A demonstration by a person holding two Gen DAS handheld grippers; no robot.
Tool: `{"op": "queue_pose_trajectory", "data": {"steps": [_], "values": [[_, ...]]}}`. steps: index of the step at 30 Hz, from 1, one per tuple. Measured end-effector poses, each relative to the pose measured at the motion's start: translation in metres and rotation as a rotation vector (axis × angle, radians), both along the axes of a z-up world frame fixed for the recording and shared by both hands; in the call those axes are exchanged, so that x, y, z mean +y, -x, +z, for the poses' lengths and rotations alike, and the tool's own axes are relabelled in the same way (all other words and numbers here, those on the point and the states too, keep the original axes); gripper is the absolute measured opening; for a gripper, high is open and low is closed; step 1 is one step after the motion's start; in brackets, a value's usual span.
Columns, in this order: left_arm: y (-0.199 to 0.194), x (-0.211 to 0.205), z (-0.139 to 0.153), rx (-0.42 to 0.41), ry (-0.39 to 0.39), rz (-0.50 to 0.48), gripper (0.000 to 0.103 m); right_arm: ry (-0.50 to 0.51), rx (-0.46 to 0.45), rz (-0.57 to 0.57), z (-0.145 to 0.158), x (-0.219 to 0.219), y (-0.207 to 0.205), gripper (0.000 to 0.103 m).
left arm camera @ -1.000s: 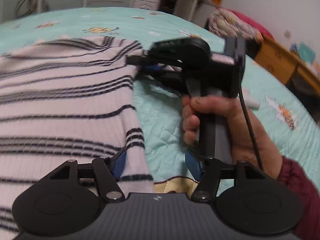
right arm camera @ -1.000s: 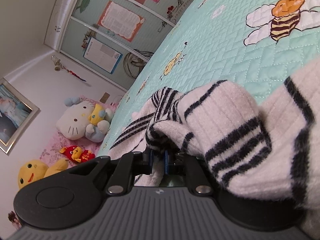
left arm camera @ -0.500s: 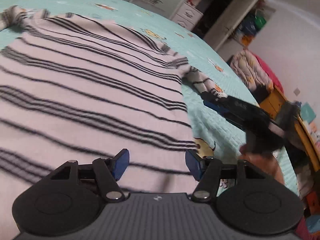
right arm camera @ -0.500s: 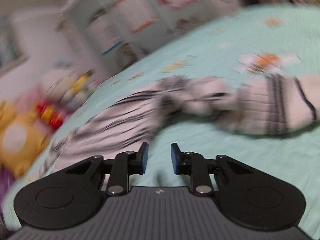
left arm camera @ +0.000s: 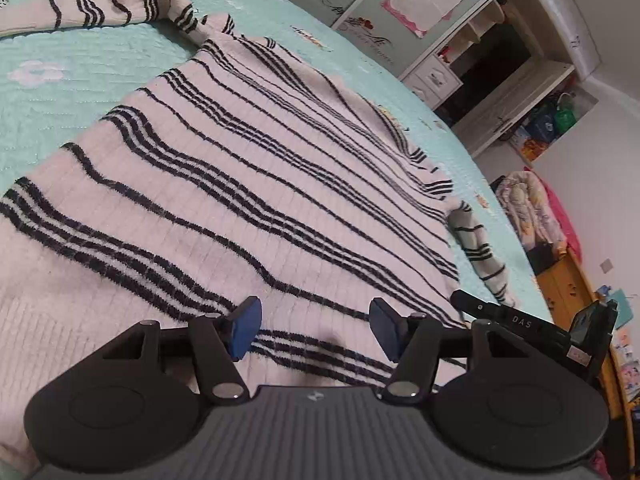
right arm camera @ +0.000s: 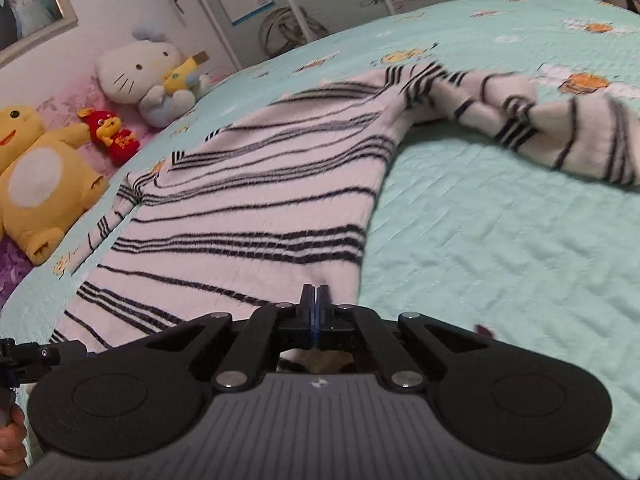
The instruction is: Fold clothes
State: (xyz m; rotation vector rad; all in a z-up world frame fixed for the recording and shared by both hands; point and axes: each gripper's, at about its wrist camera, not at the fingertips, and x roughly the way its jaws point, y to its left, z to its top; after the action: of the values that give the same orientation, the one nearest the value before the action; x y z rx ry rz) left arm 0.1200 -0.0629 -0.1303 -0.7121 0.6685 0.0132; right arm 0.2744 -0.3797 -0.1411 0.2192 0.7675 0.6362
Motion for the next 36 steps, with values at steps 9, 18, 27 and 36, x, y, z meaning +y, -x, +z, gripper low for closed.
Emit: {"op": "queue_pose_trajectory", "data": {"steps": [9, 18, 27, 36], "values": [[0.027, 0.030, 0.009, -0.004, -0.147, 0.108, 0.067, -0.093, 0.132, 0.227, -0.002, 0.047, 0.035, 0.028], [0.045, 0.081, 0.022, -0.038, -0.009, 0.186, 0.066, -0.089, 0.158, 0.065, 0.005, 0.008, 0.046, 0.019], [0.091, 0.109, 0.037, -0.005, -0.074, 0.278, 0.069, -0.146, 0.201, 0.009, 0.009, -0.024, 0.065, 0.038], [0.109, 0.126, 0.013, 0.161, -0.044, 0.208, 0.082, -0.320, 0.380, -0.100, -0.019, -0.096, 0.105, 0.067]]}}
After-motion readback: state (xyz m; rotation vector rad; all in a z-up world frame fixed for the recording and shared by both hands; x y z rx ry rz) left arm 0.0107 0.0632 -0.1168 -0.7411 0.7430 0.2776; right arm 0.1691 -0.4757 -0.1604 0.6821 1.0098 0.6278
